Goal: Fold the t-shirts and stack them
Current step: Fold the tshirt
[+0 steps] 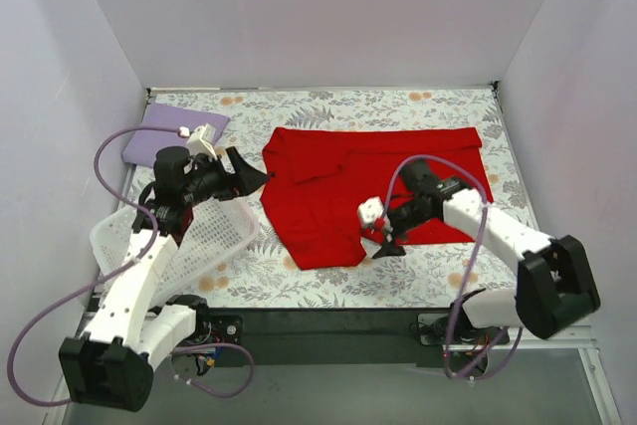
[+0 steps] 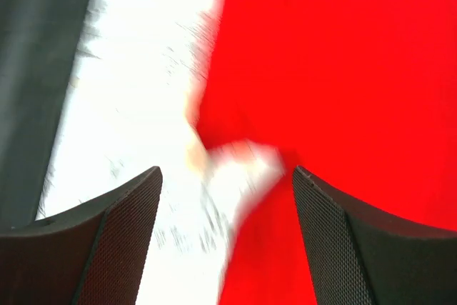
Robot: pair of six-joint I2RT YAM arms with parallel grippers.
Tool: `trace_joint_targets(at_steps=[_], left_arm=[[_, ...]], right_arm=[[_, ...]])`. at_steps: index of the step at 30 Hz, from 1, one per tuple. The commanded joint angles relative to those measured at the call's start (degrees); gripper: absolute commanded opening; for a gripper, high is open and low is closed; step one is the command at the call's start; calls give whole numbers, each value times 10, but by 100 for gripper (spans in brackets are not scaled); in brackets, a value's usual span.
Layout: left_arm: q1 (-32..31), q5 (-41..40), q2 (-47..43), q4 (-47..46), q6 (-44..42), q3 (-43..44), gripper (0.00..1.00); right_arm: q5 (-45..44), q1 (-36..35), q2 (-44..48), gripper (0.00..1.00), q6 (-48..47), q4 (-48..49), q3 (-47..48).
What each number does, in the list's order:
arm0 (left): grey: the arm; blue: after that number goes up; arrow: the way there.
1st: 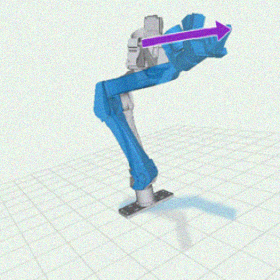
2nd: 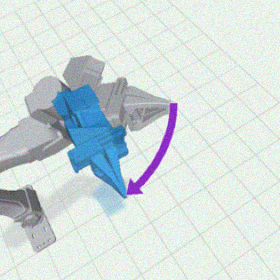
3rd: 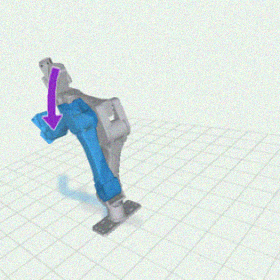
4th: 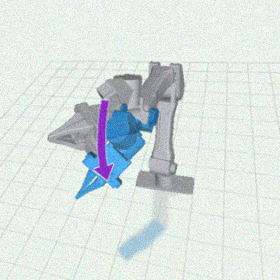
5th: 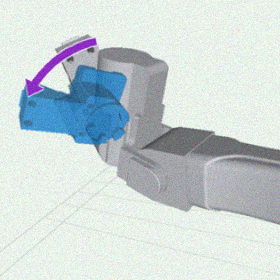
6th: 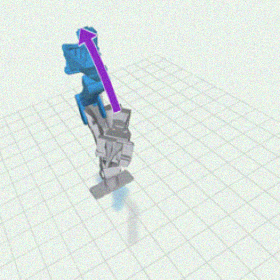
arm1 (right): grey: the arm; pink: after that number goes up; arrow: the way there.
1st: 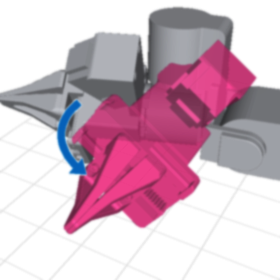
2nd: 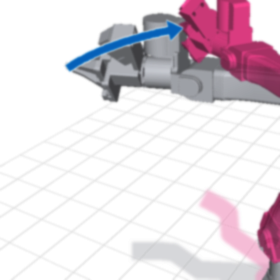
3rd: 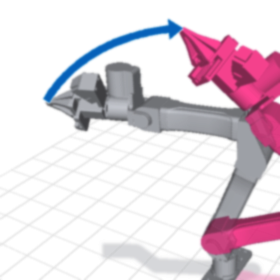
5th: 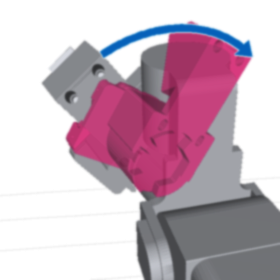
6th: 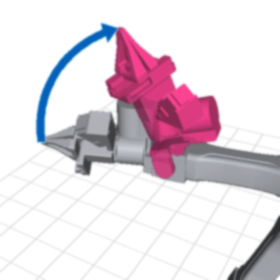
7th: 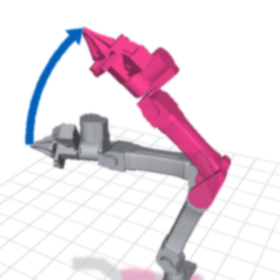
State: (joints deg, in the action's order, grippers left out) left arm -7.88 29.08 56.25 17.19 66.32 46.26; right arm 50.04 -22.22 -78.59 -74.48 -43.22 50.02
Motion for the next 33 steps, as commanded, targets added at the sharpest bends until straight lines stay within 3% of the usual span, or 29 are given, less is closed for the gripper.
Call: trace_joint_targets(at_steps=[1,7,17,20,23,24,25,27,32,33], left_arm=[[-1,41,-109,67,-9,1,78],[-1,-1,-197,121,29,-36,78],[-1,-37,-247,155,52,-47,78],[-1,-40,-246,159,49,-42,78],[-1,-43,-251,160,49,-45,78],[-1,-43,-253,161,48,-47,78],[-1,-40,-255,166,47,-47,78],[-1,-39,-252,173,40,-43,78],[-1,-7,-229,171,31,-37,78],[-1,2,-221,167,34,-38,78]], right_arm=[[-90,-166,76,79,40,107,-42],[-276,-286,12,74,170,245,-40],[-356,-360,-98,61,220,292,-11],[-359,-362,-106,49,223,293,-15],[-347,-363,-104,30,231,292,-18],[-346,-362,-103,11,236,290,-15],[-343,-358,-98,2,247,290,-12],[-300,-334,-90,1,285,283,19],[-259,-170,-137,1,416,277,142],[-290,-152,-153,22,444,277,185]])
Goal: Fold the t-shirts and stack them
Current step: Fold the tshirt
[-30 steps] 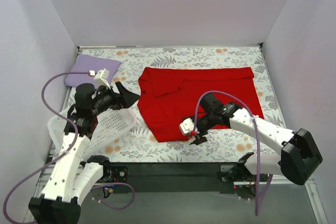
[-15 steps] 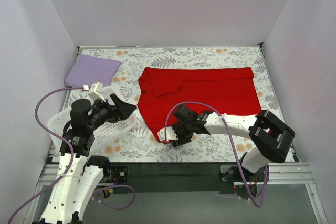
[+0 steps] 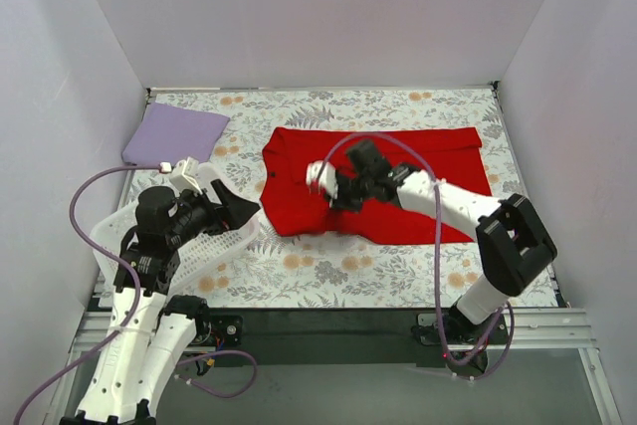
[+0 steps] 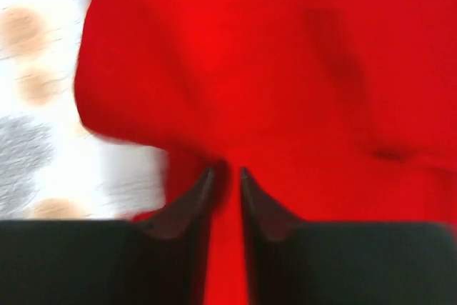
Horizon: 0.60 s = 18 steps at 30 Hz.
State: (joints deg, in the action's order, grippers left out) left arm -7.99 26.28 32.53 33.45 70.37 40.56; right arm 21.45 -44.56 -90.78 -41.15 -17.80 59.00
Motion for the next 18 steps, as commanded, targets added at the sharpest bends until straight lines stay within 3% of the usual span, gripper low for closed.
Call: trace_joint_targets(at_steps=[1,2,3,6,11,15,16,18], left_arm=[[0,41,23,-2,-6,19,78],[0,56,44,-15,-5,18,78],[0,77,56,-20,-7,21,78],[-1,111,108,-30,-13,34,76],[-52,115,208,-61,-7,56,69],[-173,-1,320,-64,-22,110,68],[-196,-40,371,-63,-26,137,63],[-202,-61,421,-65,-53,165,59]], right_arm=[[-10,96,-43,31,128,10,109],[-14,105,-54,41,138,7,117],[-12,114,-54,61,143,7,117],[-1,147,-35,77,153,11,101],[73,219,19,84,109,-15,67],[179,288,66,84,58,-34,13],[185,300,82,83,57,-33,3],[198,338,97,83,55,-33,-29]])
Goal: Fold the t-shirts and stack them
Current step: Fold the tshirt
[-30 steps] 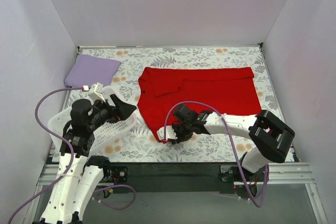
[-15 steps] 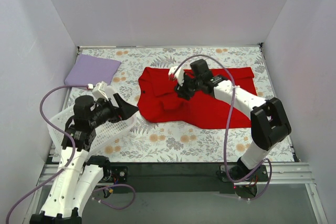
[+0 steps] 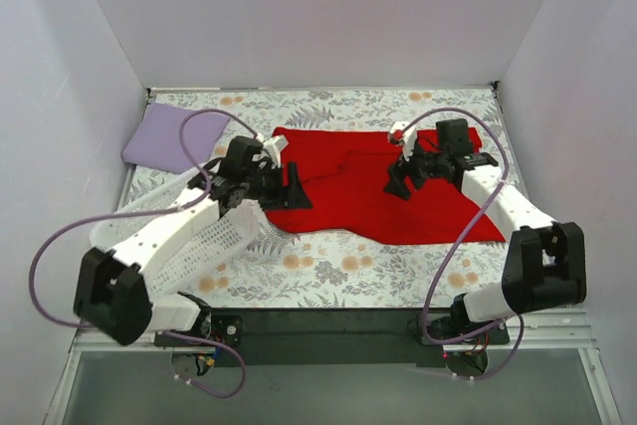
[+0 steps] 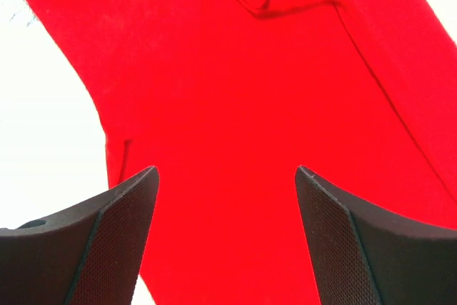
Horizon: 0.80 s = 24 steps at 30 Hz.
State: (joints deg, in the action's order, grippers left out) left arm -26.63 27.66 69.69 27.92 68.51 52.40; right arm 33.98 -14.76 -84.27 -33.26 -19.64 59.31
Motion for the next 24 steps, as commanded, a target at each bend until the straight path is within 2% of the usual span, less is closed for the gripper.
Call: trace_joint_targets(at_steps=[1,5,7,11,15,24], left_arm=[[-18,-95,105,-8,-52,74,58],[-18,-125,238,7,-154,177,51],[-18,-137,309,18,-179,237,50],[-18,-149,395,28,-217,305,49],[-18,-154,449,35,-239,348,49],[-17,-154,493,46,-254,385,45]], right_arm=[[77,53,45,83,-25,-15,-45],[115,123,67,82,-36,-12,-106],[125,139,73,82,-40,-11,-115],[157,185,73,81,-36,-12,-114],[163,198,68,81,-35,-13,-119],[174,214,60,81,-34,-13,-120]])
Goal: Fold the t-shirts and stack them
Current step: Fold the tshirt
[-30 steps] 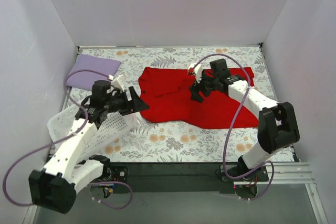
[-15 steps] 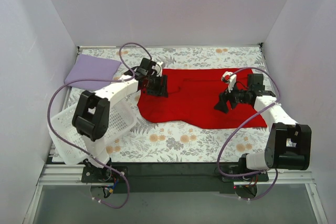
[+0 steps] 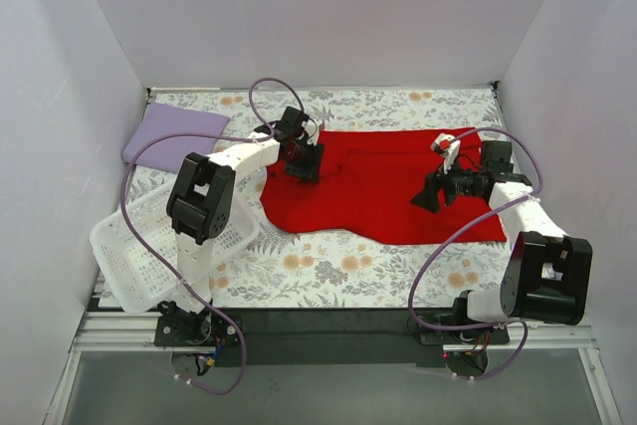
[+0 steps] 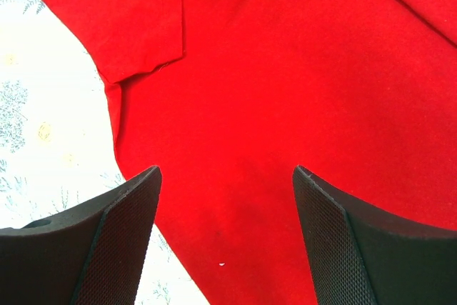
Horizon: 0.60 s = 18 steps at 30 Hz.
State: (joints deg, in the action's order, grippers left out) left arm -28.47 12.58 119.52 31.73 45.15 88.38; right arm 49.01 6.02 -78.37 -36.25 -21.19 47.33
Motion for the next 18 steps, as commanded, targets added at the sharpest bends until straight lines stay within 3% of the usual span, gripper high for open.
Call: trace_joint_targets(at_steps=[1,18], left_arm=[[1,1,1,10,-20,30,44],[2,27,14,23,-19,38,22]], right_arm=[[23,7,0,80,-3,4,0],[30,22,-10,79,1,3,1]])
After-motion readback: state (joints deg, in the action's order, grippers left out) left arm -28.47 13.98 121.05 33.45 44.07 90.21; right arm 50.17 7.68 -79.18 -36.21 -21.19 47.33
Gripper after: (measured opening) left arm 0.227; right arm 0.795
